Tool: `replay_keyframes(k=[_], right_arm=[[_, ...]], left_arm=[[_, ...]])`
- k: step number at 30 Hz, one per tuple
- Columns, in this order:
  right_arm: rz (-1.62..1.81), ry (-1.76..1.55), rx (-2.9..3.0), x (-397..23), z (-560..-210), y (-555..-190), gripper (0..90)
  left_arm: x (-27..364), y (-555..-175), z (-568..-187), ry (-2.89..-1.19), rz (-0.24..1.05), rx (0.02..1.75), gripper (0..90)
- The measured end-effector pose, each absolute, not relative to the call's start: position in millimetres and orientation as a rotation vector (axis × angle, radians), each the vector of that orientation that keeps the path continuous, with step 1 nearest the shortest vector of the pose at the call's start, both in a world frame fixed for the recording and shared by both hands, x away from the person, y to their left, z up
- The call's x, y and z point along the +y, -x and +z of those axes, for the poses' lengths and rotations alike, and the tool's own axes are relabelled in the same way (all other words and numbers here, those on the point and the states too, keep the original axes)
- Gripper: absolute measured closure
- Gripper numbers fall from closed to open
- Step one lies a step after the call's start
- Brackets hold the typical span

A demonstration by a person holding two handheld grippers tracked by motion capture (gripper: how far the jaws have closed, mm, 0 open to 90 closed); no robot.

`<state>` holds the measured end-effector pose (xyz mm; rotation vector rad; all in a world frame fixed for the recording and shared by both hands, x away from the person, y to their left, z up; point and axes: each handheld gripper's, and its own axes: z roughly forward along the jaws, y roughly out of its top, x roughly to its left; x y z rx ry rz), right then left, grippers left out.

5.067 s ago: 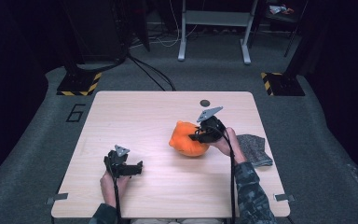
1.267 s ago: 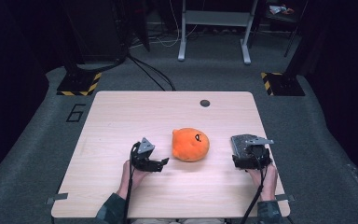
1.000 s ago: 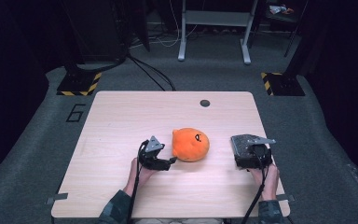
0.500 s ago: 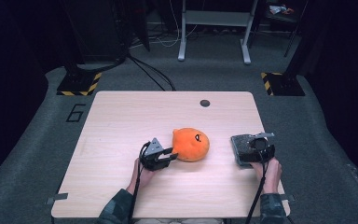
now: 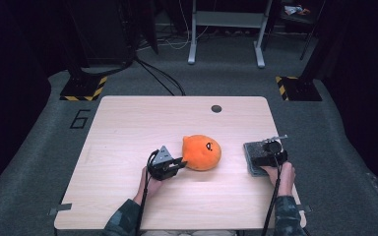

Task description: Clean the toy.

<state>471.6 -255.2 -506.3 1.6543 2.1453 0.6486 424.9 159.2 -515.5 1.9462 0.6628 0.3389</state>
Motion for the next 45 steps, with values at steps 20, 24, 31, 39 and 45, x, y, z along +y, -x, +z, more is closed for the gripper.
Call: replay_keyframes(k=[20,24,31,39,45], right_arm=[[0.788,-1.581,2.106,-260.8,-506.5,-463.5,70.1],[0.811,-1.571,2.079,-259.8,-506.5,-459.6,71.5],[0.919,-1.51,2.085,-250.6,-493.1,-455.4,70.7],[1.021,-1.411,2.14,-226.5,-463.6,-454.4,70.7],[1.091,-1.337,2.187,-207.0,-441.4,-458.2,70.2]], left_arm=[[160.1,-423.8,-515.9,-1.943,0.334,0.658,75.7],[160.3,-423.7,-516.1,-1.943,0.334,0.657,75.7],[161.0,-424.0,-516.3,-1.946,0.339,0.653,75.3],[161.6,-424.5,-516.8,-1.943,0.343,0.652,74.8],[162.2,-424.9,-516.9,-1.945,0.351,0.646,74.7]])
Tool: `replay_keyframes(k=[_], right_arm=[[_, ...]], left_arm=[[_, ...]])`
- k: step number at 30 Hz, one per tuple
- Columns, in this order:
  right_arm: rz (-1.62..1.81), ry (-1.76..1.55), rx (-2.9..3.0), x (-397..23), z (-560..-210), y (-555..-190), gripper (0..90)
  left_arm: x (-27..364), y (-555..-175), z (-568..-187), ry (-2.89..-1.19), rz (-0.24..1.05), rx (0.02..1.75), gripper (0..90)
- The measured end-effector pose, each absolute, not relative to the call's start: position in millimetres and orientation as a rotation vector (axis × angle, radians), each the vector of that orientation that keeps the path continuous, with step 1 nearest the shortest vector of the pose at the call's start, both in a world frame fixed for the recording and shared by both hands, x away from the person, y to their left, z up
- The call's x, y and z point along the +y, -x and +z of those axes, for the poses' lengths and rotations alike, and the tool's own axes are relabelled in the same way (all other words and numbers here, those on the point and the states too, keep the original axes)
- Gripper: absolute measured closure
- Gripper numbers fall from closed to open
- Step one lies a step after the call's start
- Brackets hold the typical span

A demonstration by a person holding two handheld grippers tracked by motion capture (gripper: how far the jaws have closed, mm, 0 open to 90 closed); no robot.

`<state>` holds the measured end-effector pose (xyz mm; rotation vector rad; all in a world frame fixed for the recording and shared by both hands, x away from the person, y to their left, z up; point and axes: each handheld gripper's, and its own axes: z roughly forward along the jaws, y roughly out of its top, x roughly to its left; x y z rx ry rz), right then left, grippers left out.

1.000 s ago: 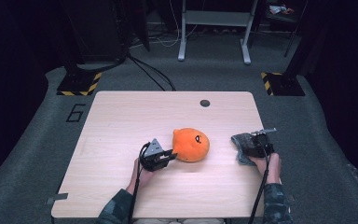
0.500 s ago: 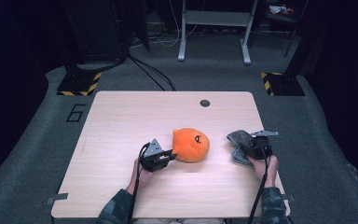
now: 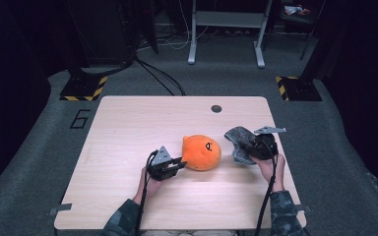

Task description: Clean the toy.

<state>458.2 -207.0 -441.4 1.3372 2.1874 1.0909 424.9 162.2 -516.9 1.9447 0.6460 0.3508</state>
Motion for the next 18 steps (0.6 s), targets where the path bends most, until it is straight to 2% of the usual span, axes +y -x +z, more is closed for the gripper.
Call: replay_keyframes(k=[10,18], right_arm=[[1.14,-1.175,2.285,-157.9,-409.7,-467.4,69.3],[1.105,-1.066,2.387,-113.8,-398.3,-477.0,69.0]], left_arm=[[161.9,-424.2,-516.5,-1.941,0.352,0.645,74.7],[161.2,-423.8,-516.4,-1.926,0.359,0.643,74.9]])
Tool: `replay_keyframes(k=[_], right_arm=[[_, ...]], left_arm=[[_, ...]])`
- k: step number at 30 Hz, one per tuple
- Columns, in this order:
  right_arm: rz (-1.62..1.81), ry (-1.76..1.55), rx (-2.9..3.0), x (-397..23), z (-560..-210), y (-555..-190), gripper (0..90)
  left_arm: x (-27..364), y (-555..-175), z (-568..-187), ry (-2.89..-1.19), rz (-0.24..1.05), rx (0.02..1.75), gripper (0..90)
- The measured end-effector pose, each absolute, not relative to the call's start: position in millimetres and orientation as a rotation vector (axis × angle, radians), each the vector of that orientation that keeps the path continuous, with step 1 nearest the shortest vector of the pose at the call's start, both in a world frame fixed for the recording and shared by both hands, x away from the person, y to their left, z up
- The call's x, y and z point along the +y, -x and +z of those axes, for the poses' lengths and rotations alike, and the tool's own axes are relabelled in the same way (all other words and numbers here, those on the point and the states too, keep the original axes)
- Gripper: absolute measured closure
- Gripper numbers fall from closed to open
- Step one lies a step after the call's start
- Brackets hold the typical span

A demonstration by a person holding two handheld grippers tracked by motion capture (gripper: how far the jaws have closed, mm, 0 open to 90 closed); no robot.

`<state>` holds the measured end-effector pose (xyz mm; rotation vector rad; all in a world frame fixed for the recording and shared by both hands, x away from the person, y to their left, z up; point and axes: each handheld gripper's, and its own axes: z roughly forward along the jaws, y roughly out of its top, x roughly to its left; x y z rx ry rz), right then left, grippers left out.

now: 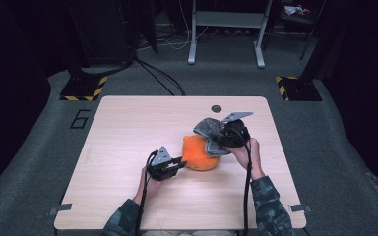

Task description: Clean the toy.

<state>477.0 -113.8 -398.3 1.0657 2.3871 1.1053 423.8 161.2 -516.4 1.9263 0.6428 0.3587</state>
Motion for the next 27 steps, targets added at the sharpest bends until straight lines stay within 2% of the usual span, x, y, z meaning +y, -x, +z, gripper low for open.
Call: replay_keyframes(k=[17,27], right_arm=[[1.01,-0.916,2.506,-48.0,-401.7,-483.2,67.9],[0.945,-0.905,2.488,-50.1,-405.3,-478.3,67.2]], left_arm=[[156.5,-419.9,-513.9,-1.917,0.42,0.572,76.4],[156.7,-419.9,-514.6,-1.91,0.426,0.584,77.2]])
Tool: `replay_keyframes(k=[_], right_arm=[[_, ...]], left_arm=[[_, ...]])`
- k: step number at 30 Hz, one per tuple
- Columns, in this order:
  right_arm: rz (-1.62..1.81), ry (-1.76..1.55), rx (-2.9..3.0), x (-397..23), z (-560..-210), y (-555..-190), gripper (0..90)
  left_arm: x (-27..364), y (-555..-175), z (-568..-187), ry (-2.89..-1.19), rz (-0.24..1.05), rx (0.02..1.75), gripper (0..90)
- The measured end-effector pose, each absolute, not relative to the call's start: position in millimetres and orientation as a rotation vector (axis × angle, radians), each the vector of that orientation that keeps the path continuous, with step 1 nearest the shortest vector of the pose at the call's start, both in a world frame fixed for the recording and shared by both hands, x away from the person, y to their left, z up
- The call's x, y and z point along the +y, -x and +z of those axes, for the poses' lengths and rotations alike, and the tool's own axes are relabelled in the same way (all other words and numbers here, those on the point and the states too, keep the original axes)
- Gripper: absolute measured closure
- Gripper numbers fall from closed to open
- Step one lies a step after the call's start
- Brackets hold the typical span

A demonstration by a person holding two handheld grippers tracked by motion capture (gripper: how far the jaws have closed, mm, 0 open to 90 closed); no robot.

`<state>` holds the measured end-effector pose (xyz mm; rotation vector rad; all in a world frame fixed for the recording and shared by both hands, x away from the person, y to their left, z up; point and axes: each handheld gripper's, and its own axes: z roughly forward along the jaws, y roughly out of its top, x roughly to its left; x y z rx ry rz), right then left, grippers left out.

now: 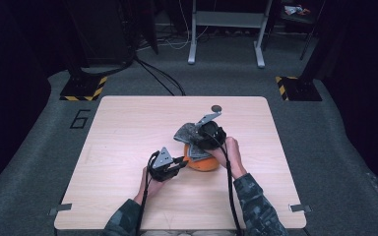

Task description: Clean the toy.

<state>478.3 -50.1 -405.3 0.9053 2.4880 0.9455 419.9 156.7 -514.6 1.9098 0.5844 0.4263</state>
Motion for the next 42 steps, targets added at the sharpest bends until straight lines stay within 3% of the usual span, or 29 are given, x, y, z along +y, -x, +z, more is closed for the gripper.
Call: replay_keyframes(k=[24,42], right_arm=[[0.993,-1.099,2.389,-119.7,-419.7,-459.5,65.6],[0.878,-1.333,2.372,-162.5,-469.3,-461.7,65.7]], left_arm=[[157.3,-420.4,-514.9,-1.925,0.406,0.591,77.5],[157.4,-420.1,-515.3,-1.926,0.411,0.584,77.5]])
